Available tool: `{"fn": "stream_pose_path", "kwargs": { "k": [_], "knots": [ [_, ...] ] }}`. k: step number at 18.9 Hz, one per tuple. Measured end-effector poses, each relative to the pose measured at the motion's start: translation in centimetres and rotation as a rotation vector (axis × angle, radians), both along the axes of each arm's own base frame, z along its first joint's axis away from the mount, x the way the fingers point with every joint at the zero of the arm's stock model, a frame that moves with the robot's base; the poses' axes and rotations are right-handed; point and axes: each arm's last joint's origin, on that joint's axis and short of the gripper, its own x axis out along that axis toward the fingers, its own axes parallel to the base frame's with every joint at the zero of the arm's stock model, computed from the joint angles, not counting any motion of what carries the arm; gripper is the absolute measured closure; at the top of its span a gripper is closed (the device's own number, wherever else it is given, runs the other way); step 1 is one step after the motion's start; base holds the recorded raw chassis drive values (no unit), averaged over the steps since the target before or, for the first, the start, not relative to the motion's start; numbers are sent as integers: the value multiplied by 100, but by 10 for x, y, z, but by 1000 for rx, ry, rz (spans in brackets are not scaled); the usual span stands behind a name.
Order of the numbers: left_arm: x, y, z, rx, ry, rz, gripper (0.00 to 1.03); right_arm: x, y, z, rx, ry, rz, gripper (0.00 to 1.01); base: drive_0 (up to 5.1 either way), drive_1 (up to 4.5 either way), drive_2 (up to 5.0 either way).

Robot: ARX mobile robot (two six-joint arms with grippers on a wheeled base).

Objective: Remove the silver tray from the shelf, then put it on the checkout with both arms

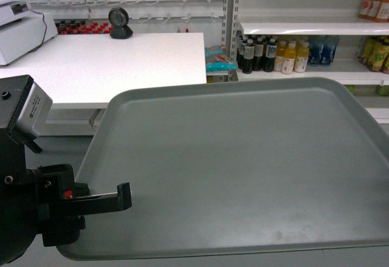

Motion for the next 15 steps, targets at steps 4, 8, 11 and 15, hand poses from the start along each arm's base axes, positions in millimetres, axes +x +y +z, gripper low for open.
{"fn": "stream_pose_path", "kwargs": {
  "k": [4,8,11,15],
  "knots": [
    [0,0,0,-1,-3,0,100,0,0,1,0,-5,0,98,-505,240,240],
    [0,0,0,-1,-4,0,100,0,0,1,0,-4,1,98,-505,240,240],
    [0,0,0,0,0,0,100,0,0,0,0,3,0,98,-505,240,240],
    [0,0,0,0,0,0,100,0,0,0,0,0,1,98,-505,240,240]
  ]
}}
